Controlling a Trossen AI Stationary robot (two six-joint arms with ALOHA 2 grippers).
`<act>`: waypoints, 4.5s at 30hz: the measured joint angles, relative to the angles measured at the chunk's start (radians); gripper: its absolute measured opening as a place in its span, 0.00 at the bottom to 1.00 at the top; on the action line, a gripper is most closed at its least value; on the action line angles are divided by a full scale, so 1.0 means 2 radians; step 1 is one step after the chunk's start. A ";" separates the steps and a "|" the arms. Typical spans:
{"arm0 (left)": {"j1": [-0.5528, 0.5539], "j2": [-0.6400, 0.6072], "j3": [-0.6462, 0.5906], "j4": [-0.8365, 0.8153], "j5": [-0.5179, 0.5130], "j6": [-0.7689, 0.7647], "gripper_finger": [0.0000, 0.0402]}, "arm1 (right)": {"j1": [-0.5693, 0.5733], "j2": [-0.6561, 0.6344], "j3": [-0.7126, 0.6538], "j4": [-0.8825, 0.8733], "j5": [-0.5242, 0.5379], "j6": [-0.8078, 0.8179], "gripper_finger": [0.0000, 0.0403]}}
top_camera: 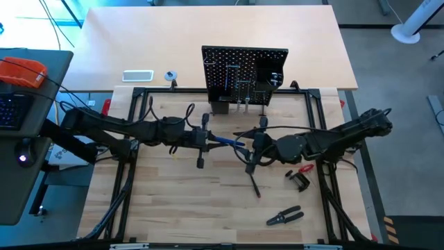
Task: Hang tools onto peg board
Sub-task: Hang the spring puller on the pegboard
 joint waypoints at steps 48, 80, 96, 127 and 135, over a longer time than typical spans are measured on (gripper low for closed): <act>-0.005 -0.006 0.001 -0.020 -0.016 0.021 0.33 | -0.019 0.009 0.033 0.004 -0.028 -0.031 0.03; 0.109 -0.031 -0.081 -0.054 0.013 0.001 0.55 | -0.301 0.026 0.303 -0.197 -0.333 -0.122 0.03; 0.072 -0.030 -0.234 0.130 0.016 -0.092 0.55 | -0.420 0.157 0.459 -0.209 -0.456 -0.119 0.03; 0.053 -0.030 -0.234 0.129 0.015 -0.100 0.55 | -0.449 0.240 0.559 -0.309 -0.479 -0.096 0.03; 0.053 -0.030 -0.234 0.129 0.015 -0.104 0.55 | -0.448 0.259 0.559 -0.305 -0.482 -0.098 0.08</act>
